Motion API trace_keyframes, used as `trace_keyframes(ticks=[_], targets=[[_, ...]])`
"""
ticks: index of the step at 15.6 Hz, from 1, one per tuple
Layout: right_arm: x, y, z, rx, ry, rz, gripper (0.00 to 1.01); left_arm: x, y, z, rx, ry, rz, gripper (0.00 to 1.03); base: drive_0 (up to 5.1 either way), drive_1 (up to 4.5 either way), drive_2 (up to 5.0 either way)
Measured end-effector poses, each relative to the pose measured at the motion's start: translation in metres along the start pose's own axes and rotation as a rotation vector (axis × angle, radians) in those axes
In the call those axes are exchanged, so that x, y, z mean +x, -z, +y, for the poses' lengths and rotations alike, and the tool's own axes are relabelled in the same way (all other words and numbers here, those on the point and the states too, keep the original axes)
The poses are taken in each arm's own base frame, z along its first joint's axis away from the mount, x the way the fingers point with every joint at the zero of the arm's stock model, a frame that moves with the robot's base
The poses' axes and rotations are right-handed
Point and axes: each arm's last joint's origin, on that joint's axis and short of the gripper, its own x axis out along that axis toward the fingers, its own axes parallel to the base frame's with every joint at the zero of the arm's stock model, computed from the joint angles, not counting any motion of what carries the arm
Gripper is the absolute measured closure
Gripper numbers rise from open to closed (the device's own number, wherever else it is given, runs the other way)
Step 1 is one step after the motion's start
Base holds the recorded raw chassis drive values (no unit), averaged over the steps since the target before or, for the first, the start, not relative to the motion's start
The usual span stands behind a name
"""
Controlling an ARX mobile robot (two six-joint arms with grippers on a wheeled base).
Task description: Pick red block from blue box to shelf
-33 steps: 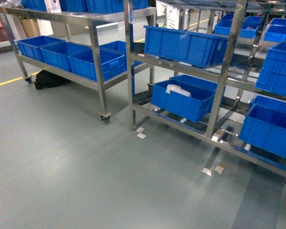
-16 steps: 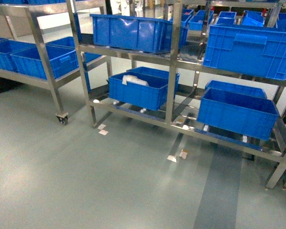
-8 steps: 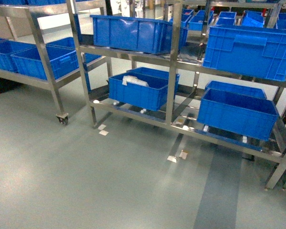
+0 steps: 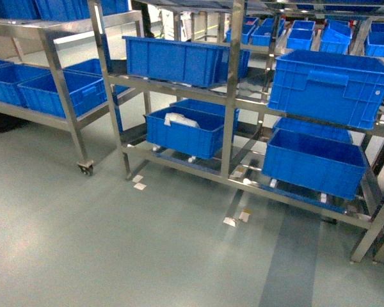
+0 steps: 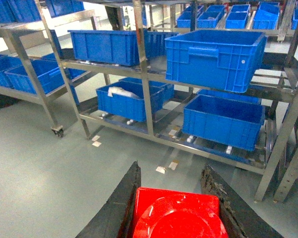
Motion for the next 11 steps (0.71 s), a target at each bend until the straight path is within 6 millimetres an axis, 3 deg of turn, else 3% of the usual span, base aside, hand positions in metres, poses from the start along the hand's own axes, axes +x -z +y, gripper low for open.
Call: trace_keyframes(ticks=[4,11], targets=[[0.0,0.0,0.0001,0.0,-0.002,0.0,0.72,0.0,-0.0001,0.0,0.0,0.0,-0.001,0.05,-0.3,-0.32,-0.3],[0.0,-0.0001,0.0,0.0,-0.001,-0.001,0.72,0.0,-0.0001,0.0,0.0,0.0,-0.001,0.05,-1.7,-1.7,-1.7]])
